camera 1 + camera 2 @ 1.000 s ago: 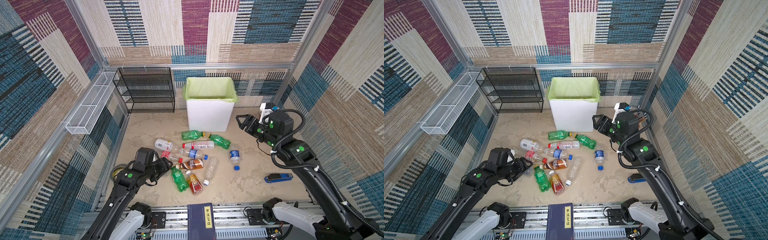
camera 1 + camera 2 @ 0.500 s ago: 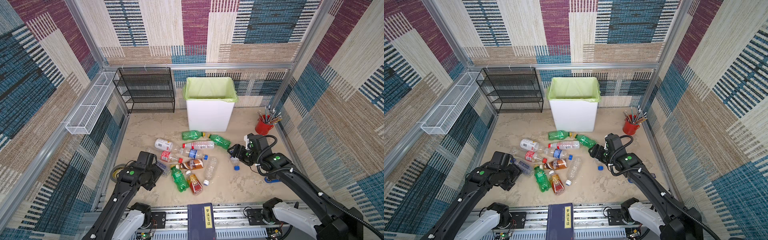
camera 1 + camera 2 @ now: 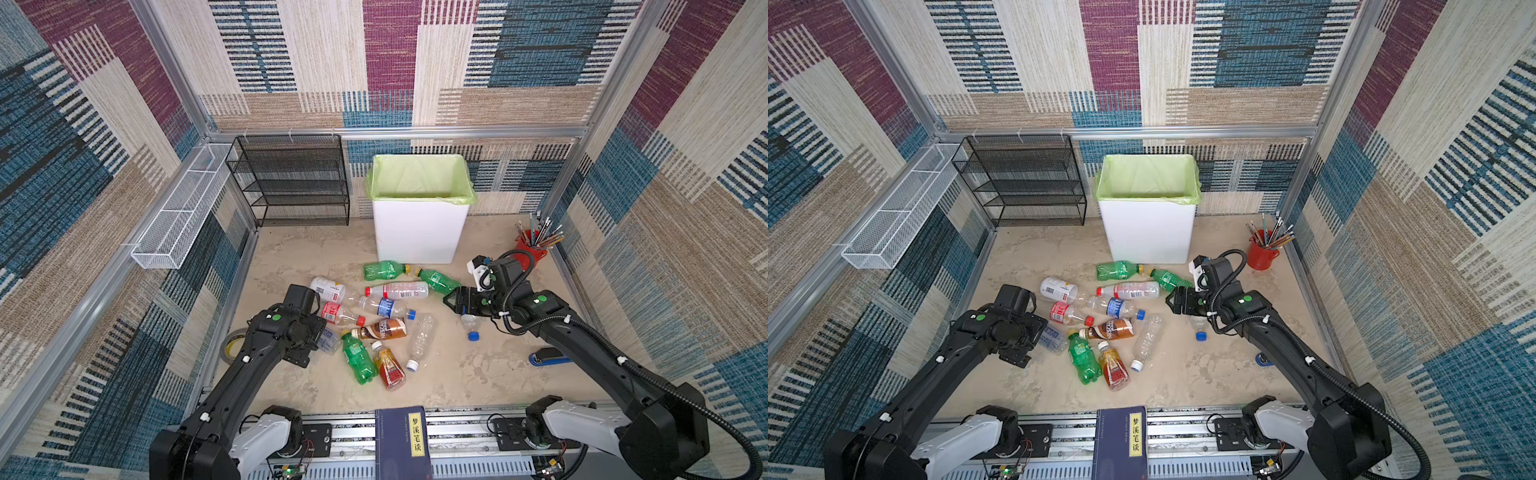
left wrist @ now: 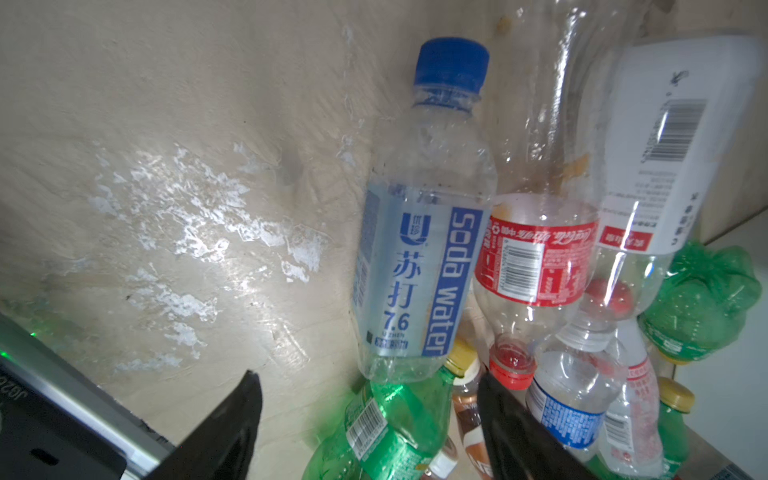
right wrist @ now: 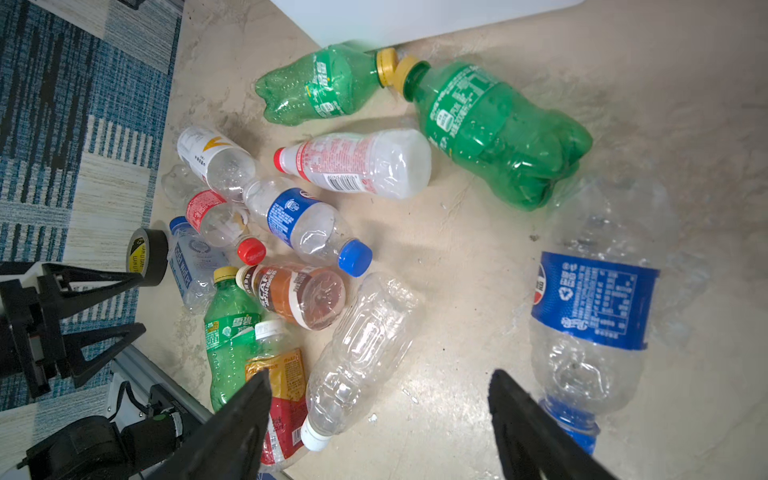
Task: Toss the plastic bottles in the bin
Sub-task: 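Return right gripper over the pile while left lowers onto 'soda water' bottle, then close left gripper around the blue-cap 'soda water' bottle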
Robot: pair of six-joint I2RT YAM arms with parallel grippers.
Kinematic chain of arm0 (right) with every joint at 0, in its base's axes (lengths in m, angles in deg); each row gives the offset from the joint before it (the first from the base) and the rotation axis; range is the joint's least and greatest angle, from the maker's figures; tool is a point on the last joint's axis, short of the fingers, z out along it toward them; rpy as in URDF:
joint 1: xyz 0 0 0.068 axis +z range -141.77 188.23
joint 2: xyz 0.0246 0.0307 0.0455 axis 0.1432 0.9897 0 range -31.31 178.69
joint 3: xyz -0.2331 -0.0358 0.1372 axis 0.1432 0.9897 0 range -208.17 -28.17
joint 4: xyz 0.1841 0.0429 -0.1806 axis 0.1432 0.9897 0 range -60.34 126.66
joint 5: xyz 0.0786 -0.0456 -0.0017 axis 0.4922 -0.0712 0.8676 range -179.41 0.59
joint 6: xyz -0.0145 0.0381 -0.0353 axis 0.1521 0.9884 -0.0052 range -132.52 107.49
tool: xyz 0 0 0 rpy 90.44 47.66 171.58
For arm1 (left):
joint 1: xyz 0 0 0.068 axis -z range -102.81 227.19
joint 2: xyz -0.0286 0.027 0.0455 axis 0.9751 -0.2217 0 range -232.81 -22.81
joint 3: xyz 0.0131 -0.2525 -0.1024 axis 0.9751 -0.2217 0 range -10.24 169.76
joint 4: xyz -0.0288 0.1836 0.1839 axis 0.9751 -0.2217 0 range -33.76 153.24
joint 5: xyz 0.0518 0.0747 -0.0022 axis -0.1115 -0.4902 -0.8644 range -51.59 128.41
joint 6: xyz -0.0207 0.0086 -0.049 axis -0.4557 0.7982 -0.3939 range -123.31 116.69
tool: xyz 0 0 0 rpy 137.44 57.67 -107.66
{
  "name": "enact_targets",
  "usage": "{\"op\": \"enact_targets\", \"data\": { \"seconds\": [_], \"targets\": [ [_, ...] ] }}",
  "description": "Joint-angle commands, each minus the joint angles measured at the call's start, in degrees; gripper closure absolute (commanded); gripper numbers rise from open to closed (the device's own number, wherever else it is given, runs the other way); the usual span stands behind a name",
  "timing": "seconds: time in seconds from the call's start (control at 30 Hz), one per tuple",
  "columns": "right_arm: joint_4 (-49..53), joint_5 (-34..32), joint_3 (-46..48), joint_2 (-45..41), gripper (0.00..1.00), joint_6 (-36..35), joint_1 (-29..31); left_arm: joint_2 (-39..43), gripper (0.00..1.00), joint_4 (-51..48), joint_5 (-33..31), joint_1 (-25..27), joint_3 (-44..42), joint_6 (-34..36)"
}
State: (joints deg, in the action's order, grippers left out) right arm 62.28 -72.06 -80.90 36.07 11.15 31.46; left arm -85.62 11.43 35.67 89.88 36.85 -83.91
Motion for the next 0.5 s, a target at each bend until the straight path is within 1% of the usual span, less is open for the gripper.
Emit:
{"op": "enact_targets", "data": {
  "seconds": [0.0, 0.07, 0.17, 0.23, 0.33, 0.47],
  "targets": [
    [-0.3, -1.0, -1.0, 0.0, 0.16, -3.5, 0.1, -3.4, 0.17, 3.2, -1.1, -0.4, 1.4, -1.1],
    [-0.7, -1.5, -1.2, 0.2, 0.16, -3.8, 0.1, -5.9, 0.17, 6.2, -0.1, -0.6, 1.8, -0.5],
    [-0.7, -1.3, -2.0, 1.1, 0.16, -4.0, -0.3, -10.0, 0.18, 9.3, 2.9, -1.9, 2.6, 1.3],
    [-0.5, -1.0, -2.4, 1.5, 0.16, -3.6, -0.5, -12.2, 0.18, 9.6, 4.4, -2.8, 3.8, 2.8],
    [-0.6, -1.1, -2.3, 1.6, 0.16, -3.3, -1.0, -14.8, 0.18, 8.7, 4.7, -3.8, 5.4, 5.5],
    [-0.2, -1.1, -2.3, 2.4, 0.16, -3.1, -1.6, -17.2, 0.19, 8.3, 6.8, -5.0, 5.3, 6.7]
  ]
}}
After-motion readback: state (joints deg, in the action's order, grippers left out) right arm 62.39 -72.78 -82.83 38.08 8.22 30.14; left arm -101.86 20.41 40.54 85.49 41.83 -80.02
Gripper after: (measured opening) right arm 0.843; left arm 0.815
